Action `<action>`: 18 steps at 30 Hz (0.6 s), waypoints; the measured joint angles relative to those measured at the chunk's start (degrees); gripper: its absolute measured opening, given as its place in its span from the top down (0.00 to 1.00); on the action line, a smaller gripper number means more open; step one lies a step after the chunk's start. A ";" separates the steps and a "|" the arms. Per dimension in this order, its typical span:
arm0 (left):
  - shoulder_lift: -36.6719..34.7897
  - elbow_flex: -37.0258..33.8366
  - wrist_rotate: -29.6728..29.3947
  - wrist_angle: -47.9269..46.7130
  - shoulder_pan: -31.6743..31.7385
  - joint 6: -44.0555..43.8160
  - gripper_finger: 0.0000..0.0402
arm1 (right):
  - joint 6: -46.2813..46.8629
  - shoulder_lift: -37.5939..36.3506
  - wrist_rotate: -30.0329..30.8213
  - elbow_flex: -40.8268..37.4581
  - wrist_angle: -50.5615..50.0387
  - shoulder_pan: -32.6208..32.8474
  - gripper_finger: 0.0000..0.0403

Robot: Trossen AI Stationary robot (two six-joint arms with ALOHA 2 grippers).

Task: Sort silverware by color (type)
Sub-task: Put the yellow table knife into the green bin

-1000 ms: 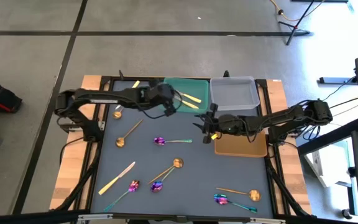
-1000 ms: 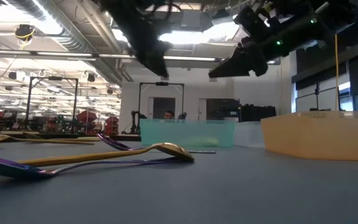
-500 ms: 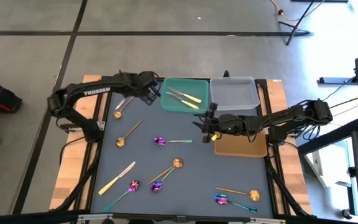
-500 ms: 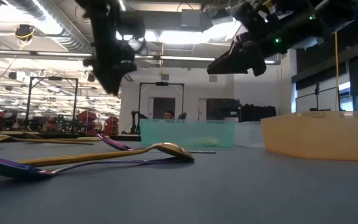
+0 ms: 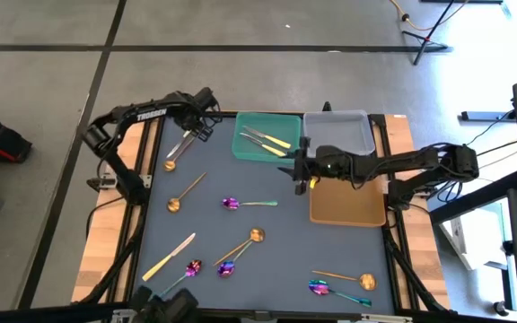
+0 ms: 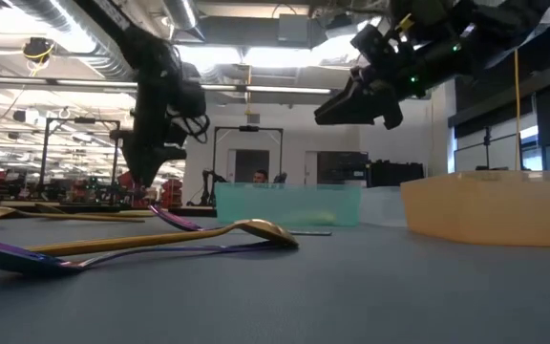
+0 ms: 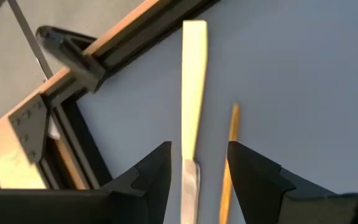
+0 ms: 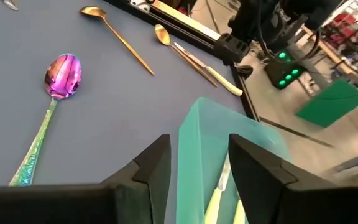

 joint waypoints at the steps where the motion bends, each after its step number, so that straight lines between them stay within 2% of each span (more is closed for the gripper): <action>1: 0.95 0.00 0.02 0.69 0.64 0.29 0.62 | 0.55 0.00 -0.90 0.00 -0.02 -0.77 0.62; 5: 4.46 0.00 1.47 2.67 3.72 0.47 0.62 | 1.36 0.00 -2.13 0.00 0.07 -3.06 0.62; 10: 8.87 0.00 7.43 2.96 6.71 2.82 0.62 | 1.40 0.00 -2.69 0.00 0.04 -4.11 0.62; 18: 10.71 0.20 8.24 3.75 8.04 3.93 0.63 | 1.18 0.02 -4.71 0.01 0.11 -3.98 0.62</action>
